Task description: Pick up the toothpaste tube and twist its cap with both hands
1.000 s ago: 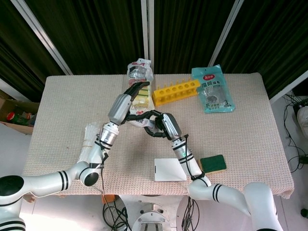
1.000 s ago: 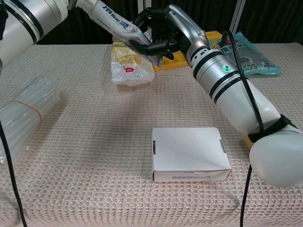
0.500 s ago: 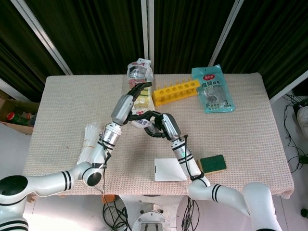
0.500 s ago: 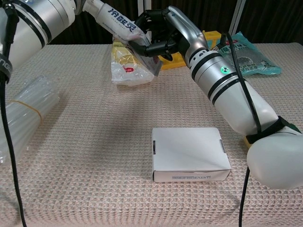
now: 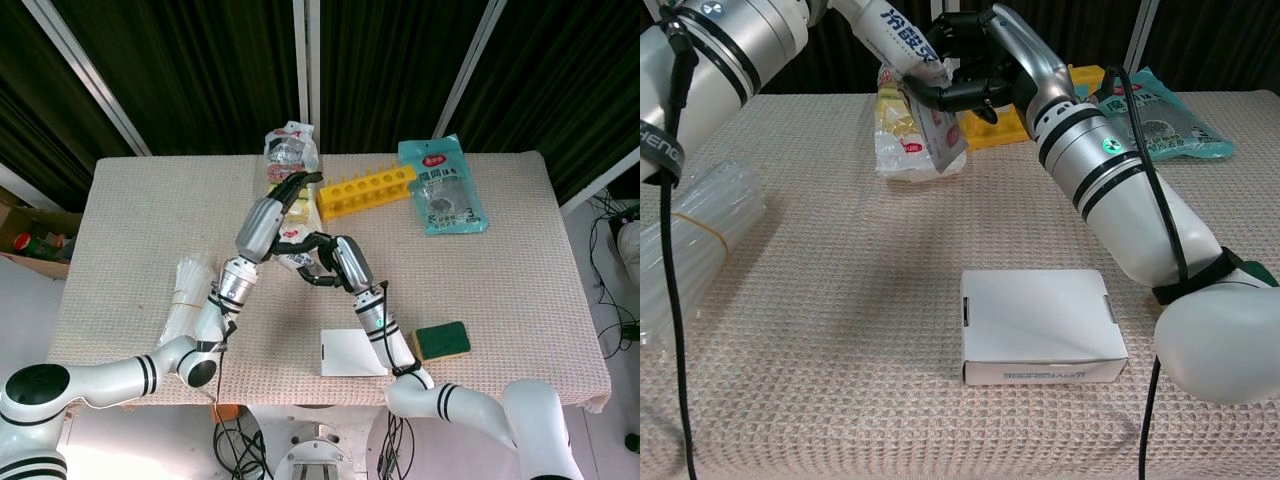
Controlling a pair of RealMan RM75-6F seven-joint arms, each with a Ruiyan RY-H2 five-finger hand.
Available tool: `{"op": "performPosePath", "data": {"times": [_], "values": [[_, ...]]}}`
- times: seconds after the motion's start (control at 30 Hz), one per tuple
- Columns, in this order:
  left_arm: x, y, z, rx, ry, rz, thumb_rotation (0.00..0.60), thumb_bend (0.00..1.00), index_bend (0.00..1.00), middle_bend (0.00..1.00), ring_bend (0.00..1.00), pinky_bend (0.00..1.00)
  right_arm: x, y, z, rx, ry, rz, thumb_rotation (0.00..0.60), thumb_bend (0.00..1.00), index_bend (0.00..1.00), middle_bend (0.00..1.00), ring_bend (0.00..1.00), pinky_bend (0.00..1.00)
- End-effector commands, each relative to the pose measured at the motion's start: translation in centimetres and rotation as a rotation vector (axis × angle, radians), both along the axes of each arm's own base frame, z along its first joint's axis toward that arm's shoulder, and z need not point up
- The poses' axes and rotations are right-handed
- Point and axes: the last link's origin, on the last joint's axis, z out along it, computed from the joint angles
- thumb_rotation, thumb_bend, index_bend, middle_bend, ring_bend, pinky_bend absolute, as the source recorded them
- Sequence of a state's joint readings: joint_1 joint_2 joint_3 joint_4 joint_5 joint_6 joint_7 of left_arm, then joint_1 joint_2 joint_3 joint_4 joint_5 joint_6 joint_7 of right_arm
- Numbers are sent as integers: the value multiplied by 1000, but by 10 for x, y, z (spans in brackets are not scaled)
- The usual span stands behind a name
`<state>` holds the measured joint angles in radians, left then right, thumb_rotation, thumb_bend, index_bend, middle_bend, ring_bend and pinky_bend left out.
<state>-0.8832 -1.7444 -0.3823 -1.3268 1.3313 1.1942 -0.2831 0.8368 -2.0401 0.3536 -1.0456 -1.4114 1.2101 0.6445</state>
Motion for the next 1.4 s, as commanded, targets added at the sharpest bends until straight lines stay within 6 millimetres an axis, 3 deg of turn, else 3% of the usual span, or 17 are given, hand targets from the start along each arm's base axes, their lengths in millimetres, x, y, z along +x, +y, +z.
{"op": "performPosePath", "data": {"times": [0.03, 1.4], "values": [[-2, -2, -3, 50, 62, -25, 76, 0, 111, 182, 105, 184, 0, 0, 0, 18, -8, -7, 600, 545, 1000, 948, 858, 970], [4, -14, -22, -132, -14, -63, 65, 0, 111, 161, 105, 200, 3, -3, -3, 18, -9, -14, 600, 548, 1000, 953, 866, 978]]}}
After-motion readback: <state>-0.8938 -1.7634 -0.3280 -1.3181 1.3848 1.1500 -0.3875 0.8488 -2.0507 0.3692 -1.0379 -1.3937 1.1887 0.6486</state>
